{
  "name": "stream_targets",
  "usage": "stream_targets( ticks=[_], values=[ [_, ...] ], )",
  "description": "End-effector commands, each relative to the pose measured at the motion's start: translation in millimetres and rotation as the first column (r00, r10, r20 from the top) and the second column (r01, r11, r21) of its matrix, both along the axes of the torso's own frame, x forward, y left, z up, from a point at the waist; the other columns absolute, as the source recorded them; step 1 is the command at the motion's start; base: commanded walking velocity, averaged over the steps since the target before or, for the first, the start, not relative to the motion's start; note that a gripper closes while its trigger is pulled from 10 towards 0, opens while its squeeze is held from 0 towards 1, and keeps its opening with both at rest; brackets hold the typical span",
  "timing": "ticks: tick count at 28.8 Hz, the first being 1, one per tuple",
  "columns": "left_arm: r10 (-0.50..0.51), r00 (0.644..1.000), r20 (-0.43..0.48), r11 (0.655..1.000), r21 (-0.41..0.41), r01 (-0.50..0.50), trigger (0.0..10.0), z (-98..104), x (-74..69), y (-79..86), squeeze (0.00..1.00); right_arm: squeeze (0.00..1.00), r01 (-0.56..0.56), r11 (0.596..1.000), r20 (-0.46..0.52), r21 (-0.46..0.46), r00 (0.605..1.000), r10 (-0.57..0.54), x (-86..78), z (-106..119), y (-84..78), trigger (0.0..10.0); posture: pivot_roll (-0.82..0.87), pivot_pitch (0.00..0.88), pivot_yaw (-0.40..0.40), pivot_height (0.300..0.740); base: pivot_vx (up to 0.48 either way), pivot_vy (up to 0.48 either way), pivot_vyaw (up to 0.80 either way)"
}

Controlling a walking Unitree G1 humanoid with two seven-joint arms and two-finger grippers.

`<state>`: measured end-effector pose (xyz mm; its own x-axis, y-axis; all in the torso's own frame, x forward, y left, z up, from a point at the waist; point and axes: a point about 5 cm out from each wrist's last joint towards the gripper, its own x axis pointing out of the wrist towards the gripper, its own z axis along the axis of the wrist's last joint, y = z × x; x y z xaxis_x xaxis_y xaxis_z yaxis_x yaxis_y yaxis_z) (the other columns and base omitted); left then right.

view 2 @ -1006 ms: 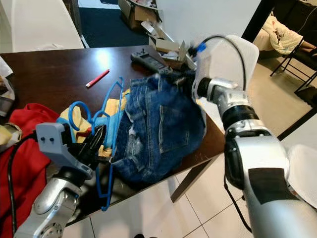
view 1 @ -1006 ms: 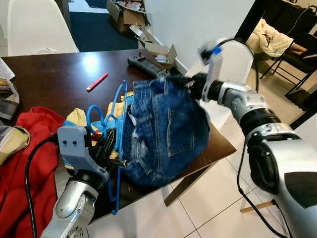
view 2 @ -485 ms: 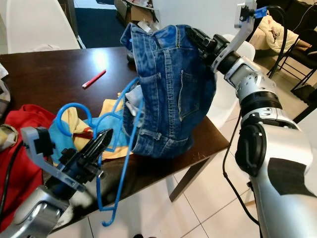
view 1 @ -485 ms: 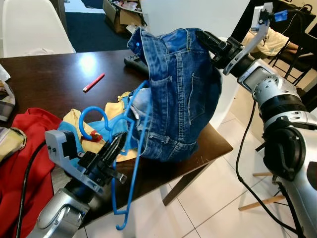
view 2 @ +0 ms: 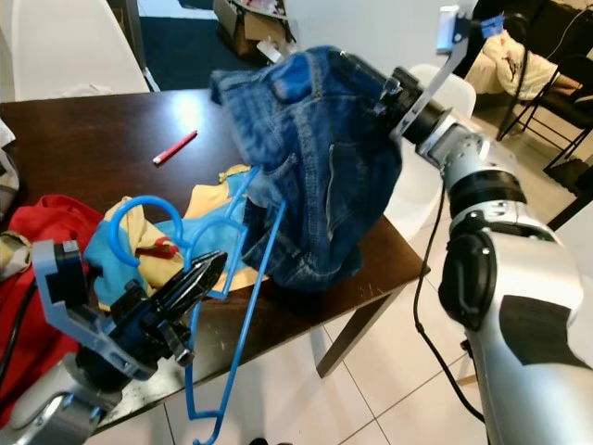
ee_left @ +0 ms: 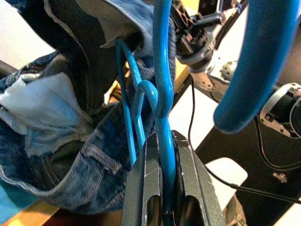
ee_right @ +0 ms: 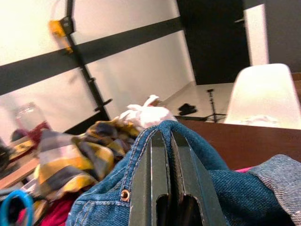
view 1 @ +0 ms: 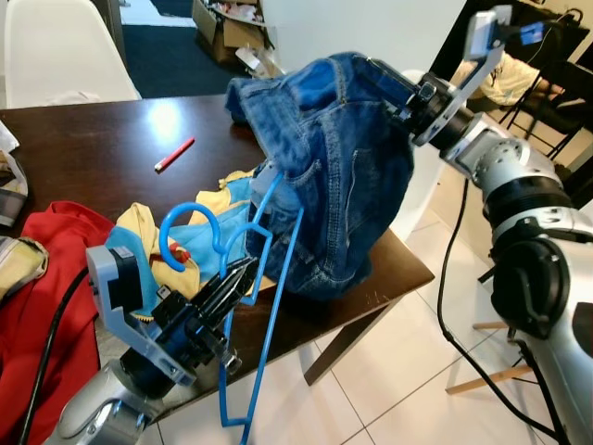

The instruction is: Hang hanger

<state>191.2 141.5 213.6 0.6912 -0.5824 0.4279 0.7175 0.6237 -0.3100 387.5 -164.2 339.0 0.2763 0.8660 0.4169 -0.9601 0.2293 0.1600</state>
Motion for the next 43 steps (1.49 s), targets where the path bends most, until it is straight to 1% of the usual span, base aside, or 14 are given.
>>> stream_targets(
  ticks=[1, 6, 12, 15, 18, 22, 23, 24, 25, 26, 34, 36, 42, 43],
  values=[
    [-0.020, 1.000, -0.005, 1.000, 0.010, 0.020, 10.0, 0.7, -1.1, -1.2, 0.00, 0.00, -0.047, 0.997, 0.026, -0.053, 0.998, 0.049, -4.2, -2.5, -3.9, 0.0, 0.15, 0.110, -0.225, 0.740, 0.000, 0.000, 0.00],
    [-0.047, 0.999, -0.001, 0.998, 0.051, 0.047, 10.0, 2.6, -2.0, -1.8, 0.00, 0.00, -0.132, 0.978, 0.030, -0.162, 0.990, 0.139, -7.4, -10.1, 6.0, 0.0, 0.15, 0.110, -0.218, 0.740, 0.000, 0.000, 0.00],
    [-0.049, 0.999, -0.003, 0.997, 0.062, 0.050, 10.0, 2.0, -1.7, -3.3, 0.00, 0.00, -0.142, 0.973, 0.032, -0.180, 0.988, 0.151, -7.7, -10.6, 8.4, 0.0, 0.15, 0.109, -0.218, 0.740, 0.000, 0.000, 0.00],
    [-0.068, 0.998, -0.008, 0.994, 0.083, 0.068, 10.0, 0.3, -1.2, -8.6, 0.00, 0.00, -0.198, 0.943, 0.024, -0.266, 0.977, 0.212, -8.4, -20.7, 27.3, 0.0, 0.14, 0.108, -0.213, 0.740, 0.000, 0.000, 0.00],
    [-0.081, 0.997, -0.007, 0.991, 0.106, 0.081, 10.0, 0.2, 0.5, -12.6, 0.00, 0.00, -0.316, 0.874, 0.006, -0.370, 0.940, 0.342, -15.4, -36.5, 57.2, 0.0, 0.15, 0.109, -0.210, 0.740, 0.000, 0.000, 0.00],
    [-0.086, 0.996, -0.006, 0.989, 0.121, 0.086, 10.0, 0.3, 1.0, -13.7, 0.00, 0.00, -0.332, 0.850, 0.010, -0.409, 0.930, 0.368, -18.4, -40.9, 69.2, 0.0, 0.14, 0.108, -0.209, 0.740, 0.000, 0.000, 0.00],
    [-0.087, 0.996, -0.006, 0.988, 0.126, 0.087, 10.0, 0.3, 1.1, -14.1, 0.00, 0.00, -0.313, 0.852, 0.014, -0.420, 0.936, 0.351, -17.7, -42.0, 73.9, 10.0, 0.14, 0.108, -0.209, 0.740, 0.000, 0.000, 0.00],
    [-0.087, 0.996, -0.006, 0.988, 0.126, 0.087, 10.0, 0.3, 1.1, -14.1, 0.00, 0.00, -0.313, 0.852, 0.014, -0.420, 0.936, 0.351, -17.7, -42.0, 73.9, 10.0, 0.14, 0.108, -0.209, 0.740, 0.000, 0.000, 0.00],
    [-0.087, 0.996, -0.006, 0.988, 0.127, 0.087, 10.0, 0.3, 1.1, -14.4, 0.00, 0.38, -0.272, 0.859, 0.021, -0.433, 0.950, 0.311, -15.1, -43.2, 76.4, 10.0, 0.14, 0.108, -0.209, 0.740, 0.000, 0.000, 0.00],
    [-0.086, 0.996, -0.005, 0.988, 0.128, 0.086, 10.0, 0.3, 1.2, -14.6, 0.00, 0.96, -0.235, 0.863, 0.028, -0.447, 0.961, 0.276, -12.8, -44.7, 77.1, 10.0, 0.14, 0.108, -0.209, 0.740, 0.000, 0.000, 0.00],
    [-0.084, 0.996, 0.001, 0.987, 0.136, 0.083, 10.0, 0.5, 1.8, -17.6, 0.00, 1.00, -0.105, 0.896, 0.050, -0.431, 0.989, 0.140, -4.8, -40.8, 63.1, 10.0, 0.14, 0.105, -0.216, 0.740, 0.000, 0.000, 0.00],
    [-0.085, 0.996, 0.004, 0.986, 0.142, 0.084, 10.0, 0.6, 2.1, -18.4, 0.00, 1.00, 0.031, 0.919, 0.061, -0.393, 0.998, -0.007, 3.4, -32.0, 53.4, 10.0, 0.13, 0.102, -0.216, 0.740, 0.000, 0.000, 0.00],
    [-0.085, 0.996, 0.011, 0.986, 0.147, 0.083, 10.0, 1.1, 2.9, -19.7, 0.00, 1.00, 0.179, 0.945, 0.041, -0.274, 0.984, -0.175, 10.9, -12.3, 33.7, 10.0, 0.14, 0.099, -0.216, 0.740, 0.000, 0.000, 0.00],
    [-0.085, 0.996, 0.013, 0.986, 0.147, 0.082, 10.0, 1.4, 3.0, -20.0, 0.00, 0.87, 0.205, 0.949, 0.031, -0.241, 0.978, -0.204, 12.0, -7.8, 29.1, 10.0, 0.14, 0.099, -0.216, 0.740, 0.000, 0.000, 0.00]
  ],
)
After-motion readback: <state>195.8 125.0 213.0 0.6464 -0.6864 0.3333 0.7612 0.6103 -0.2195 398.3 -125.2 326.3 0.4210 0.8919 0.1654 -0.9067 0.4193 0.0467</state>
